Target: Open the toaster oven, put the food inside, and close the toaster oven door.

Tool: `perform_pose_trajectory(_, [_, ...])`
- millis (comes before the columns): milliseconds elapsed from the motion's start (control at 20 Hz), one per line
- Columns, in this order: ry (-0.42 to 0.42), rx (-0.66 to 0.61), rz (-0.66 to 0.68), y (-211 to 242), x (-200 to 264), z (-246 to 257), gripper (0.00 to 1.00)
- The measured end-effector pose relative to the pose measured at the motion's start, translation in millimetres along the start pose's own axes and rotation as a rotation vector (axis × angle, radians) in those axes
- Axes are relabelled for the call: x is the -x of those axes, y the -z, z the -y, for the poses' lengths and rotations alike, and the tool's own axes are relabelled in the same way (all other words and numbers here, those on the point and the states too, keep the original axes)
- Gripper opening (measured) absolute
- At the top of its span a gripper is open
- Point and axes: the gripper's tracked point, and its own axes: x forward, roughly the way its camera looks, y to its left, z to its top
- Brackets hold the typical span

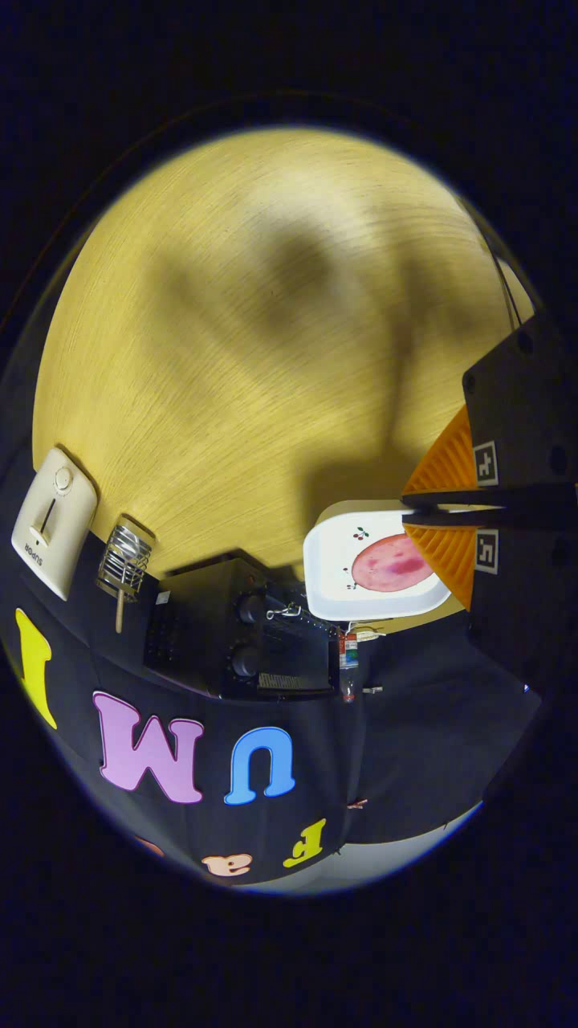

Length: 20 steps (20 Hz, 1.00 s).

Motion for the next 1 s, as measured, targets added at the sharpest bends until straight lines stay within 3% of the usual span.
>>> perform_pose_trajectory(350, [-0.091,-0.122,0.074,22.5,-55.6,-91.3,0.05])
perform_pose_trajectory(500, [-0.088,-0.181,0.101,28.9,-93.6,-117.8,0.05])
perform_pose_trajectory(700, [-0.108,-0.277,0.191,12.1,-137.8,-150.9,0.05])
perform_pose_trajectory(1000, [-0.044,-0.427,0.352,-23.7,-184.7,-171.5,0.05])
